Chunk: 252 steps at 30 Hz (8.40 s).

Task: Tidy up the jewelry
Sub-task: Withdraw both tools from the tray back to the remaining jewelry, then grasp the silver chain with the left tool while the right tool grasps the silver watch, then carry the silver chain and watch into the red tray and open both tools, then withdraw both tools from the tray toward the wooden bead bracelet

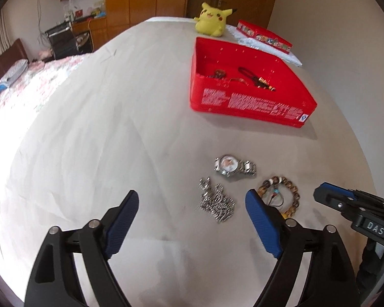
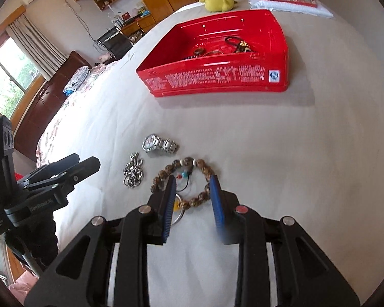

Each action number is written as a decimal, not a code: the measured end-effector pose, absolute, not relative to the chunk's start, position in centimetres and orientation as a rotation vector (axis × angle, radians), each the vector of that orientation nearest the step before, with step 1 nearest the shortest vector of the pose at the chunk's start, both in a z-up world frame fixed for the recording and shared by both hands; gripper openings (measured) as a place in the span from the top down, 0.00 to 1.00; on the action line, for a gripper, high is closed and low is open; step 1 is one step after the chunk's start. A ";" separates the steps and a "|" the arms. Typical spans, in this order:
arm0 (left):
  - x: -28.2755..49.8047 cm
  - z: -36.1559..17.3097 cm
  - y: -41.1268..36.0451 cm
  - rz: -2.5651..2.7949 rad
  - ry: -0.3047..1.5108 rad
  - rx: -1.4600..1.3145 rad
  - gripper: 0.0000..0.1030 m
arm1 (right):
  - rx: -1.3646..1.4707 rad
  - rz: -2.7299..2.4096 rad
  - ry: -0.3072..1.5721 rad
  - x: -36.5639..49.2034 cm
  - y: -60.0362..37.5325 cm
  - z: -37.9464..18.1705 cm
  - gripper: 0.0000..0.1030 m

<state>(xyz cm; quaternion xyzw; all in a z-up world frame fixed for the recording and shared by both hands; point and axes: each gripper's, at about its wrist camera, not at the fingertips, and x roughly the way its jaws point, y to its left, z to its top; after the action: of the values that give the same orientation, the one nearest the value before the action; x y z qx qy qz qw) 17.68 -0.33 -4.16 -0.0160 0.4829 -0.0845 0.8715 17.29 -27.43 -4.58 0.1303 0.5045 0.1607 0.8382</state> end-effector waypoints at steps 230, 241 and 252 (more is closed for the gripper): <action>16.8 -1.3 -2.2 -0.190 0.894 0.043 0.04 | 0.105 0.125 1.045 18.2 -29.5 -2.3 0.03; 15.8 -2.6 -1.1 -0.159 0.941 0.057 0.04 | 0.198 0.207 1.033 15.8 -29.8 -2.9 0.03; 15.9 -4.4 0.4 -0.142 0.989 0.033 0.04 | 0.235 0.291 1.104 15.8 -27.2 -4.3 0.04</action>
<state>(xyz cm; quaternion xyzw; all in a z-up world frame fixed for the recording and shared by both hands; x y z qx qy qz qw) 15.95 0.41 -4.44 0.0160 0.4740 -0.0683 0.8777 15.84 -27.20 -4.34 0.1112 0.5212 0.1373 0.8350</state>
